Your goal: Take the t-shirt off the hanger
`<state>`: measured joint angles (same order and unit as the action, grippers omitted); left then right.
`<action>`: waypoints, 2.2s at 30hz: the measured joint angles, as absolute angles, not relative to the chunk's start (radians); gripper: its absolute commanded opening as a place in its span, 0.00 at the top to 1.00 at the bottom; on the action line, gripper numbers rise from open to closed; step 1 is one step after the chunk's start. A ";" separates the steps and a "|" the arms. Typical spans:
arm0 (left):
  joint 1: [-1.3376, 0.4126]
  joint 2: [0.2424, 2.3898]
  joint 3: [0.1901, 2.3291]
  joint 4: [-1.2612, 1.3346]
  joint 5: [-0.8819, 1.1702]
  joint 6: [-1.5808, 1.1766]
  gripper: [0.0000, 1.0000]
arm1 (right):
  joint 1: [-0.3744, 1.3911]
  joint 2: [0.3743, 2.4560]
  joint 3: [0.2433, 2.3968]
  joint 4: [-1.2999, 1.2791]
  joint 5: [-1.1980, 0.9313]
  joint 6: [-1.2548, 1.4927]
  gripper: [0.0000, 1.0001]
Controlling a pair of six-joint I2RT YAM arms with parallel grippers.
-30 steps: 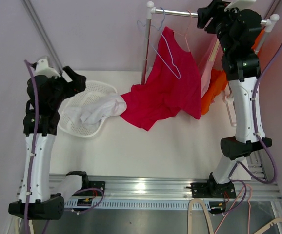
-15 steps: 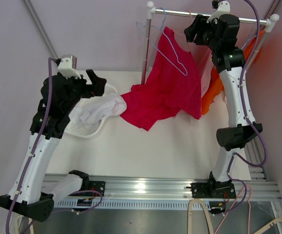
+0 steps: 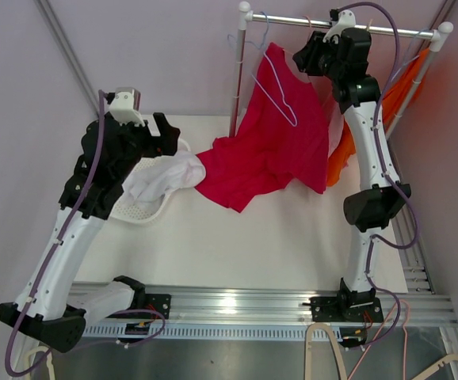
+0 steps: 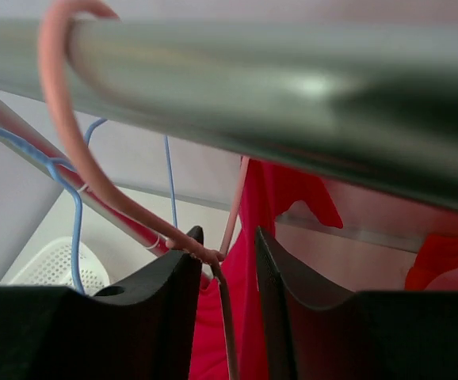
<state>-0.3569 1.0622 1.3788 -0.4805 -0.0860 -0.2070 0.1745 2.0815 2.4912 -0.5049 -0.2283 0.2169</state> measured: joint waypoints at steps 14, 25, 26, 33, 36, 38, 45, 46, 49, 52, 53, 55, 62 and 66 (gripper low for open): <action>-0.397 1.066 1.387 -0.465 -0.075 -0.186 0.03 | 0.189 2.082 2.494 -0.503 -0.223 0.202 1.00; -0.674 1.026 1.333 -0.347 -0.060 -0.059 0.00 | 0.266 1.840 2.400 -0.629 -0.030 0.193 1.00; -0.696 1.027 1.331 -0.338 -0.060 -0.052 0.01 | 0.284 1.810 2.374 -0.649 0.018 0.210 1.00; -0.920 1.015 1.169 -0.173 -0.044 0.003 0.00 | 0.461 1.587 2.079 -0.839 0.417 0.410 1.00; -1.030 1.015 1.066 -0.071 -0.027 0.033 0.00 | 0.518 1.488 1.921 -0.885 0.465 0.486 1.00; -1.090 1.011 0.999 -0.005 0.000 0.047 0.00 | 0.543 1.430 1.844 -0.904 0.476 0.519 1.00; -1.184 1.012 0.803 0.208 0.030 0.073 0.01 | 0.593 1.309 1.774 -0.924 0.493 0.595 1.00; -1.193 1.017 0.776 0.250 0.030 0.076 0.01 | 0.597 1.297 1.772 -0.924 0.493 0.601 1.00; -1.235 1.050 0.731 0.345 0.048 0.080 0.01 | 0.606 1.268 1.768 -0.924 0.493 0.612 1.00; -1.267 1.124 0.737 0.418 0.085 0.080 0.01 | 0.607 1.256 1.768 -0.924 0.493 0.619 1.00; -1.275 1.153 0.744 0.432 0.096 0.081 0.01 | 0.607 1.256 1.768 -0.924 0.493 0.621 1.00; -1.290 1.200 0.764 0.451 0.110 0.081 0.01 | 0.608 1.256 1.768 -0.924 0.493 0.621 1.00; -1.314 1.326 0.892 0.450 0.097 0.083 0.99 | 0.610 1.257 1.767 -0.923 0.493 0.621 1.00; -1.337 1.338 0.963 0.398 0.073 0.092 0.99 | 0.612 1.265 1.768 -0.923 0.505 0.620 1.00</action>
